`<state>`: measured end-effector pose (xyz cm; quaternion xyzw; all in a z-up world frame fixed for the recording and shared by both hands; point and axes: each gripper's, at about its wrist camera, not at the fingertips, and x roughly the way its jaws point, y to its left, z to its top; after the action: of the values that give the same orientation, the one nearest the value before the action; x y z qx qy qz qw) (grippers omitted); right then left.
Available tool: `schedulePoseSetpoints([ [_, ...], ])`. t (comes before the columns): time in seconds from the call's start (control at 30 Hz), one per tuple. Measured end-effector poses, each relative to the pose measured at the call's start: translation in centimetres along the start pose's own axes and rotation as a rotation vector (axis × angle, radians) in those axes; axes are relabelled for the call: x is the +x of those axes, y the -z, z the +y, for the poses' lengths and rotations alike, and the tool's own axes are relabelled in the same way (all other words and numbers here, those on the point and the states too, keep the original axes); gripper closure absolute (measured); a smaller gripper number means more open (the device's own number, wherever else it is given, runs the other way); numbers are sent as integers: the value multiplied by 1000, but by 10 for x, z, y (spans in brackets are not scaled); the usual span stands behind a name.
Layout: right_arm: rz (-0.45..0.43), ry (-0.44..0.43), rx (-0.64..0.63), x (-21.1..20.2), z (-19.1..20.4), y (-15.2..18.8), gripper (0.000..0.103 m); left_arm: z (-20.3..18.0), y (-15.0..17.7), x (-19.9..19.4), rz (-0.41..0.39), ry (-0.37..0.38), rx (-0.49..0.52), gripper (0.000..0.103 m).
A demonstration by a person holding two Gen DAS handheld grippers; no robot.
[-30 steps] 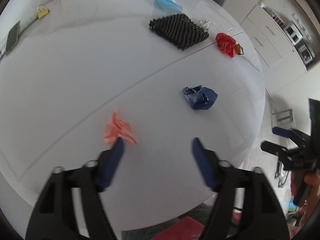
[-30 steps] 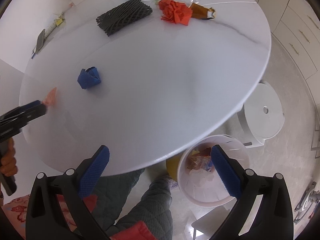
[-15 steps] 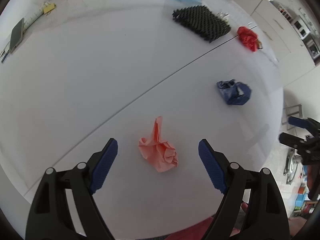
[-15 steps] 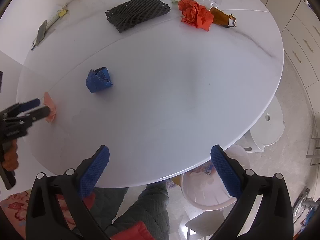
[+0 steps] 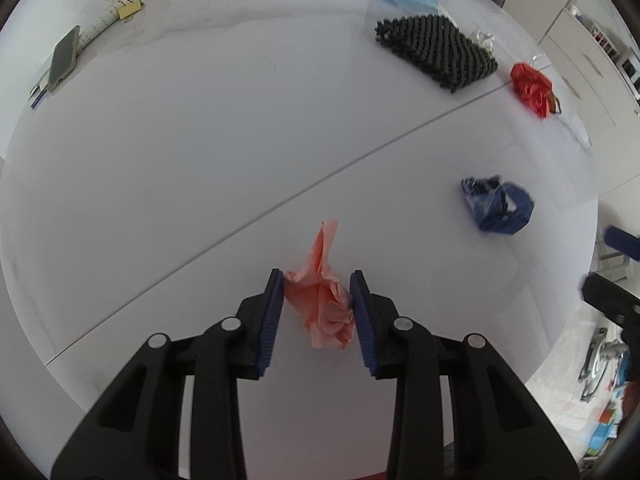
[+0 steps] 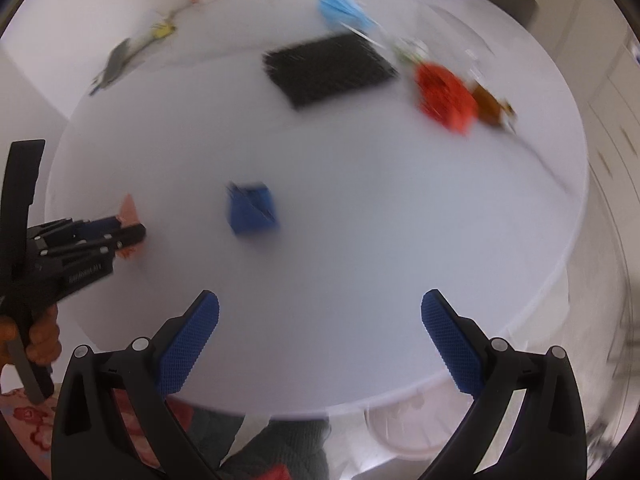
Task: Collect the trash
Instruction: 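Grasp the blue crumpled bag with the right tool while the left tool holds the pink paper, then carry both items over the white bin and open both tools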
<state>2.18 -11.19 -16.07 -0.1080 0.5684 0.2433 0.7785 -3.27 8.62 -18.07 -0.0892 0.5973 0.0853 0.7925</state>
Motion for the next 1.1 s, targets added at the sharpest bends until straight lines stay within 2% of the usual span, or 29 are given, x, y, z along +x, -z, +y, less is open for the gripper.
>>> schedulePoseSetpoints([
  [0.17, -3, -18, -59, 31, 25, -35, 4, -4, -12, -17, -21, -13, 27, 69],
  [0.27, 33, 7, -80, 53, 38, -48, 15, -3, -19, -23, -37, -5, 36, 69],
  [0.37, 70, 38, -95, 68, 46, -51, 36, -2, -26, -26, -47, 4, 54, 69],
  [0.43, 73, 81, -115, 71, 52, -49, 60, 2, -27, -26, -46, 10, 64, 69],
  [0.47, 71, 77, -117, 70, 54, -49, 67, 1, -30, -26, -44, 15, 72, 69],
  [0.7, 63, 59, -56, 57, 47, -51, 67, -4, -38, -25, -45, 30, 125, 69],
  [0.87, 17, 39, 33, 21, 18, -37, 67, -30, -42, -33, -57, 57, 198, 69],
  [0.97, -19, 53, 121, -11, -13, -9, 67, -58, -39, -41, -67, 94, 273, 69],
  [1.1, -46, 111, 264, -49, -68, 53, 65, -121, -26, -53, -78, 180, 423, 69],
])
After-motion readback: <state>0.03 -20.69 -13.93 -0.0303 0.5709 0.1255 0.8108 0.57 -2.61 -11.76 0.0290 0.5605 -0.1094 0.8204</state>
